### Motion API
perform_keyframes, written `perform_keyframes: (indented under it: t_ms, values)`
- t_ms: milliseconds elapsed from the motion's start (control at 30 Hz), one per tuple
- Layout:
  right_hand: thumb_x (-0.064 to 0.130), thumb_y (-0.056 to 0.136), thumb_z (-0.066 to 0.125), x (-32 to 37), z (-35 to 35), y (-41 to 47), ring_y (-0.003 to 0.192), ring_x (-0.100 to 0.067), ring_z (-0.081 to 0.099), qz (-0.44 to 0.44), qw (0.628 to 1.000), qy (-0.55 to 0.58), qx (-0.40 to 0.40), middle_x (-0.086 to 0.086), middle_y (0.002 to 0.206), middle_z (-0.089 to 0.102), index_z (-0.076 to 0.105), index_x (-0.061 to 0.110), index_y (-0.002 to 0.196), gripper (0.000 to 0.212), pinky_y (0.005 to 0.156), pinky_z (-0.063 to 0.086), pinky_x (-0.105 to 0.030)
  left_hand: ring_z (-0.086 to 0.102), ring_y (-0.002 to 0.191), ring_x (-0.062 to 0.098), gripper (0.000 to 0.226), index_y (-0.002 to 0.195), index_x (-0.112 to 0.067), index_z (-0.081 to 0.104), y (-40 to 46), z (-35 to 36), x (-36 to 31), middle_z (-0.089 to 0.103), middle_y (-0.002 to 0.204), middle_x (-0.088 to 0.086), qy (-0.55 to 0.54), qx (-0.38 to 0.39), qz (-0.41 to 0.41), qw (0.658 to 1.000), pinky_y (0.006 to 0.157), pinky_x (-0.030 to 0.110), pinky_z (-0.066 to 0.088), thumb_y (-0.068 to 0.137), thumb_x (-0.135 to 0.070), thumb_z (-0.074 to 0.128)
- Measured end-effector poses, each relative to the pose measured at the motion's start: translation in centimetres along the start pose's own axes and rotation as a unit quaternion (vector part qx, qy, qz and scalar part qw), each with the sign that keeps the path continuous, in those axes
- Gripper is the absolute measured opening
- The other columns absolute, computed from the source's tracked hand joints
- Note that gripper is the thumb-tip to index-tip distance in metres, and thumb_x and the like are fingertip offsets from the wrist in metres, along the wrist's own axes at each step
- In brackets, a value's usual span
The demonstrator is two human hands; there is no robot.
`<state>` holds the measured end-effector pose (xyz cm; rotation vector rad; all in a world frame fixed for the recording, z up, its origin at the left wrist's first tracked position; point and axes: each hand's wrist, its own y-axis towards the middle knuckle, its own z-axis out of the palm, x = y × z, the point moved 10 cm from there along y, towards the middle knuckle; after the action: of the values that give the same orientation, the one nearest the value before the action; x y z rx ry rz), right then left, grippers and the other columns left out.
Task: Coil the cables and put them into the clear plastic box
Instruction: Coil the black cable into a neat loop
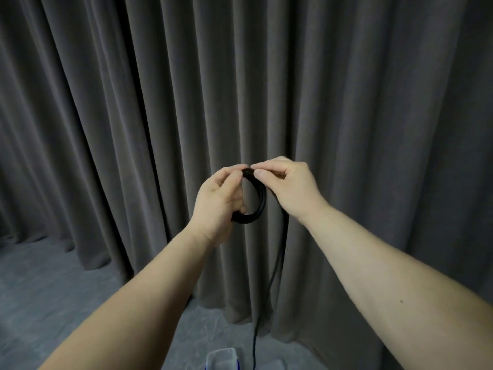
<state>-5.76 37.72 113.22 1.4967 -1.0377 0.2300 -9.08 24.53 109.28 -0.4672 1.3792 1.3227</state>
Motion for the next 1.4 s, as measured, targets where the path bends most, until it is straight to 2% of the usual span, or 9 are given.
perform_keyframes:
  t_ms: [167,400,633,767,967,1100,1167,1300,1400]
  values:
    - [0.018,0.096,0.053,-1.1,2.9,-2.2,0.122,-0.007,0.050,0.024,0.995,-0.081,0.058,0.004,0.133,0.057,0.044,0.031,0.141,0.048,0.102,0.034,-0.016,0.022,0.043,0.006,0.025,0.108,-0.010,0.062,-0.2,-0.9,0.0,0.025,0.055,-0.004,-0.106,-0.035,-0.025,0.993,0.046,0.020,0.032,0.104,-0.021,0.039]
    - [0.017,0.099,0.044,-1.3,4.7,-1.4,0.090,-0.017,0.059,0.045,0.992,-0.120,0.012,0.002,0.100,0.058,0.053,0.019,0.136,0.038,0.087,0.053,-0.042,0.024,0.044,0.007,0.022,0.107,-0.012,0.061,0.3,-2.7,-1.3,0.028,0.053,-0.005,-0.038,-0.024,0.012,0.999,0.053,0.025,0.034,0.104,-0.020,0.041]
    - [0.006,0.097,0.048,-2.7,7.2,-1.7,0.061,-0.008,0.054,0.161,0.980,0.120,0.005,0.004,0.091,0.068,0.063,0.024,0.117,0.031,0.062,0.050,-0.030,0.040,0.053,0.010,0.027,0.116,-0.018,0.060,0.5,-5.6,-2.1,0.044,0.061,-0.004,0.091,0.067,0.060,0.992,0.060,0.024,0.042,0.102,-0.006,0.041]
    - [0.002,0.098,0.046,-2.6,9.8,-2.1,0.080,-0.006,0.064,0.193,0.954,0.231,0.001,-0.002,0.120,0.063,0.055,0.020,0.128,0.037,0.060,0.056,-0.029,0.034,0.052,0.007,0.028,0.117,-0.019,0.059,0.4,-7.1,-2.5,0.043,0.057,-0.012,0.113,0.075,0.072,0.988,0.057,0.027,0.033,0.103,-0.006,0.038]
    - [0.031,0.095,0.045,-1.3,12.4,-2.3,0.111,-0.003,0.058,0.092,0.992,0.060,-0.055,0.011,0.126,0.059,0.054,0.035,0.129,0.036,0.092,0.052,-0.036,0.043,0.053,0.004,0.022,0.113,-0.024,0.060,0.6,-10.2,-2.7,0.050,0.056,-0.016,0.144,0.030,0.093,0.985,0.060,0.025,0.039,0.103,-0.020,0.041]
    - [0.017,0.101,0.042,-0.7,12.5,-2.3,0.076,-0.007,0.061,0.088,0.989,0.060,-0.103,0.011,0.100,0.067,0.063,0.027,0.112,0.026,0.073,0.053,-0.032,0.051,0.103,0.049,0.040,0.128,-0.027,0.051,0.6,-11.3,-1.9,0.057,0.108,0.028,0.167,0.036,0.086,0.981,0.093,0.059,0.045,0.091,-0.041,0.046]
    - [0.015,0.099,0.046,-1.4,12.2,-2.3,0.076,-0.014,0.062,0.123,0.979,0.118,-0.116,0.004,0.094,0.069,0.067,0.025,0.101,0.023,0.072,0.053,-0.036,0.053,0.104,0.046,0.036,0.129,-0.027,0.050,0.5,-11.1,-2.0,0.059,0.109,0.023,0.196,0.052,0.108,0.973,0.098,0.052,0.045,0.095,-0.036,0.048]
    - [0.013,0.098,0.050,-2.5,11.4,-2.3,0.076,-0.026,0.063,0.180,0.960,0.185,-0.109,-0.005,0.087,0.068,0.064,0.017,0.094,0.015,0.069,0.053,-0.039,0.060,0.095,0.001,0.030,0.129,-0.024,0.050,0.9,-10.0,-2.1,0.063,0.104,-0.014,0.232,0.063,0.135,0.961,0.093,0.021,0.046,0.099,-0.021,0.052]
    - [0.012,0.097,0.052,-2.7,9.3,-2.0,0.074,-0.027,0.065,0.178,0.966,0.140,-0.125,-0.008,0.083,0.069,0.065,0.016,0.090,0.015,0.068,0.054,-0.040,0.061,0.097,0.003,0.034,0.126,-0.027,0.050,1.4,-8.4,-1.3,0.064,0.100,-0.015,0.205,0.071,0.115,0.969,0.091,0.019,0.045,0.093,-0.029,0.054]
